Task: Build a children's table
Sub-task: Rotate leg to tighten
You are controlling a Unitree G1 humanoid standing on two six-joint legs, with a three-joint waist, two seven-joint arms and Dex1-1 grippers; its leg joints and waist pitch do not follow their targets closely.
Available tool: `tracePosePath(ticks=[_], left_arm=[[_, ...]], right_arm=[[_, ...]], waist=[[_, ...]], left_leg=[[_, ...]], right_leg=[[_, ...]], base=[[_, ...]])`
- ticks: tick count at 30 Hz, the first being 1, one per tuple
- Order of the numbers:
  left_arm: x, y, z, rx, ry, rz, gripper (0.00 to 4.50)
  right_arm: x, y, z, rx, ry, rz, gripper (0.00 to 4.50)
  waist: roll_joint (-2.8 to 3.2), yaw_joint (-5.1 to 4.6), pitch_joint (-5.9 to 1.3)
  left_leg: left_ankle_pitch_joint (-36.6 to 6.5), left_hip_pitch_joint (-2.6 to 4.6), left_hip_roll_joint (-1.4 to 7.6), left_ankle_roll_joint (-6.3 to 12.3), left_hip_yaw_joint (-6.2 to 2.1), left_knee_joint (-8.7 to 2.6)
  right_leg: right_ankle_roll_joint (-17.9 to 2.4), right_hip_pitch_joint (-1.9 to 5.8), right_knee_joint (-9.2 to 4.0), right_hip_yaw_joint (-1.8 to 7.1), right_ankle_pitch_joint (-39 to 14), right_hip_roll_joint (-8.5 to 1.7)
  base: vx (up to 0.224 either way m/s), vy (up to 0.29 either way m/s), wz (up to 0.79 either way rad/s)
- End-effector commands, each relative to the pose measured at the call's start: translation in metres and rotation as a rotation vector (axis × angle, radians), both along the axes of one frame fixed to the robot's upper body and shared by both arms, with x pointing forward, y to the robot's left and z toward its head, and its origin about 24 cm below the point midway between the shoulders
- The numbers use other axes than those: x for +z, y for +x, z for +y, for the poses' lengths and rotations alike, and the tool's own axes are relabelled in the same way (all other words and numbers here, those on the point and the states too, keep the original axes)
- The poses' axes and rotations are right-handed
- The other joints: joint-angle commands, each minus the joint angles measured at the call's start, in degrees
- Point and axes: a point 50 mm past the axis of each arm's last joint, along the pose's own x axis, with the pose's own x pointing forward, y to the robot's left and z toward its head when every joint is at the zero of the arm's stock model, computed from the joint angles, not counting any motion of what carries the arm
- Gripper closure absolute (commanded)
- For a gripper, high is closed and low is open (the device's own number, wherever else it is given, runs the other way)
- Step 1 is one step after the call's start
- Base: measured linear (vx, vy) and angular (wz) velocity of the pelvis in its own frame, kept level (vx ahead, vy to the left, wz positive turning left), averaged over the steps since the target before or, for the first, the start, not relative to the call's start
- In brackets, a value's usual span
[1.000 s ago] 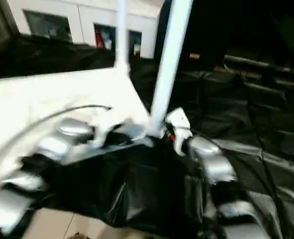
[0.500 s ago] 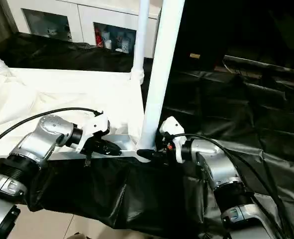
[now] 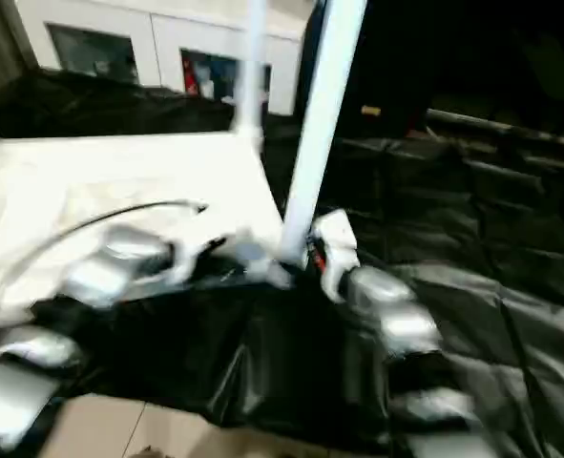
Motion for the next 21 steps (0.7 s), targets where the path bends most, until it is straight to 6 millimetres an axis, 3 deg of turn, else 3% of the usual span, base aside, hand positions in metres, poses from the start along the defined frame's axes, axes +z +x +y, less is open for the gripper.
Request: tracePosePath(ticks=[1,2,3,5,6,9,11,17,18,19,21], left_arm=[[-0.013,-0.004,-0.014,0.053,0.022,0.029,4.50],[-0.013,-0.004,-0.017,0.048,0.021,0.029,4.50],[-0.015,-0.008,-0.032,0.023,0.011,0.027,4.50],[-0.014,-0.009,-0.036,0.011,0.003,0.028,4.50],[-0.014,-0.009,-0.036,0.011,0.003,0.028,4.50],[-0.014,-0.008,-0.035,0.006,0.007,0.021,4.50],[-0.014,-0.007,-0.030,0.002,0.007,0.018,4.50],[-0.011,-0.008,-0.012,-0.082,0.001,0.022,4.50],[-0.011,-0.009,-0.007,-0.102,0.004,0.035,4.50],[-0.011,-0.011,-0.003,-0.125,0.007,0.041,4.50],[-0.011,-0.015,0.004,-0.187,0.001,0.062,4.50]], right_arm=[[-0.021,-0.007,0.010,-0.068,-0.033,0.101,1.83],[-0.021,-0.007,0.013,-0.067,-0.034,0.097,1.83],[-0.019,-0.007,0.028,-0.044,-0.036,0.065,1.83],[-0.017,-0.007,0.035,-0.009,-0.036,0.038,1.83],[-0.017,-0.007,0.035,-0.009,-0.036,0.038,1.27],[-0.012,-0.005,0.037,0.001,-0.028,0.004,1.07],[-0.009,-0.003,0.033,0.006,-0.061,-0.023,0.69],[0.003,0.002,0.010,0.149,-0.088,-0.112,0.69],[0.007,0.000,0.006,0.216,-0.077,-0.126,0.69],[0.010,-0.003,0.002,0.284,-0.071,-0.135,0.69],[0.015,-0.009,-0.006,0.416,-0.065,-0.142,0.69]], waist=[[0.87,0.09,-2.67],[0.78,0.09,-2.67],[0.78,0.09,-2.63],[0.73,0.13,-2.64],[0.66,0.15,-2.71],[0.78,0.20,-2.67],[0.63,0.16,-2.61],[0.54,0.29,-2.68],[0.46,0.27,-2.73],[0.39,0.36,-2.97],[0.32,0.48,-3.02]], left_leg=[[-20.3,0.34,0.14,-1.82,-0.04,-4.19],[-20.1,0.31,0.16,-1.81,0.02,-4.18],[-20.2,0.28,0.12,-1.67,0.09,-4.18],[-20.7,0.37,0.10,-1.33,0.11,-4.20],[-20.4,0.12,0.07,-1.02,0.06,-4.23],[-20.3,0.15,0.10,-0.72,0.12,-4.25],[-20.6,0.06,0.12,-0.72,0.08,-4.33],[-20.1,-0.15,0.16,0.29,0.11,-4.24],[-19.2,-0.31,0.15,0.51,0.11,-4.25],[-16.1,-0.54,0.21,1.52,0.22,-3.98],[-14.1,-0.30,0.39,2.89,0.56,-3.64]], right_leg=[[-7.3,1.73,-5.28,1.82,-23.3,-2.40],[-7.3,1.69,-5.28,1.84,-22.4,-2.33],[-7.5,1.62,-5.28,1.86,-21.3,-2.24],[-7.7,1.65,-5.24,1.83,-20.5,-2.15],[-7.6,1.89,-5.13,1.85,-20.0,-2.18],[-7.8,1.75,-5.17,1.91,-19.6,-2.18],[-7.8,1.83,-5.18,1.87,-20.0,-2.19],[-7.8,2.06,-5.19,1.92,-19.8,-2.38],[-8.0,2.25,-5.08,1.91,-18.7,-2.33],[-9.3,2.69,-4.45,1.91,-13.6,-2.21],[-11.3,2.55,-4.05,2.00,-8.9,-2.21]], base=[[0.000,0.000,0.00],[0.000,0.000,0.00],[0.000,0.000,0.00],[0.000,0.000,0.00],[0.000,0.000,0.00],[0.000,0.000,0.00],[0.000,0.000,0.00],[0.000,0.000,0.00],[0.000,0.000,0.00],[0.000,0.000,0.00],[0.000,0.000,0.00]])
